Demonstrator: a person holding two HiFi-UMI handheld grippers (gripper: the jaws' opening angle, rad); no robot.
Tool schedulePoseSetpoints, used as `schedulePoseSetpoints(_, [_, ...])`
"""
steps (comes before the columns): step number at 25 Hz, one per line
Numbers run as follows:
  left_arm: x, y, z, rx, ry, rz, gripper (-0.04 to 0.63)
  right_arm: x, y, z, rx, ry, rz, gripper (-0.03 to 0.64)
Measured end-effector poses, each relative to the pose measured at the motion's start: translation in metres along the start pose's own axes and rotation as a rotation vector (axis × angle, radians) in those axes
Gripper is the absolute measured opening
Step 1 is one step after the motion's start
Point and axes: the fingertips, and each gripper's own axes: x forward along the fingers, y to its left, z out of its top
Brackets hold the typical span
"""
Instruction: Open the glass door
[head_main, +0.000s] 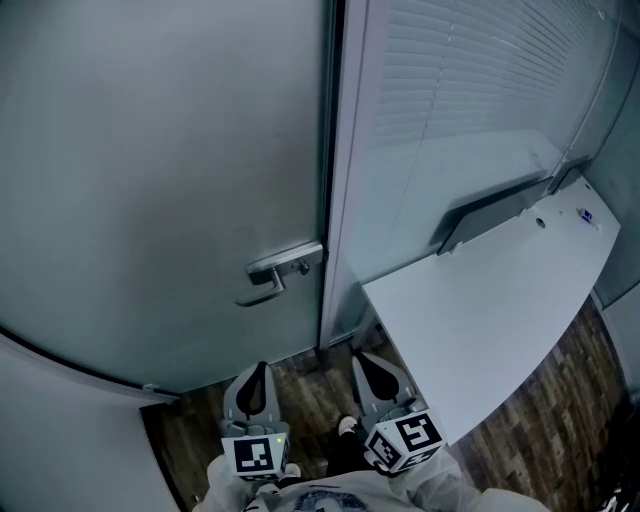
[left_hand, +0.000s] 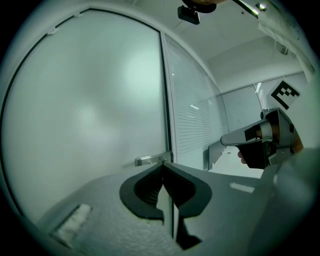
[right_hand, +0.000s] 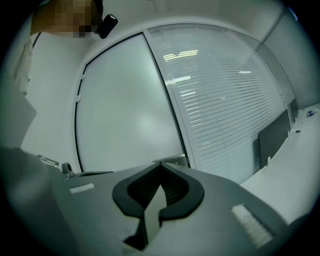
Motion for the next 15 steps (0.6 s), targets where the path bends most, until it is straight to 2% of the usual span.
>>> schedulePoseSetpoints(4, [0.011, 0.002, 0.000, -0.010, 0.029, 0.078, 0.005, 0.023, -0.012, -0.002, 0.009, 0.037, 0.083, 0.005])
schedulePoseSetpoints(11, [0.019, 0.007, -0.008, 0.063, 0.059, 0.212, 0.004, 0.048, -0.025, 0.000, 0.005, 0.067, 0.212, 0.005])
schedulePoseSetpoints(15, [0.022, 0.007, -0.004, 0.085, 0.081, 0.284, 0.005, 0.054, -0.034, -0.006, 0.013, 0.094, 0.256, 0.005])
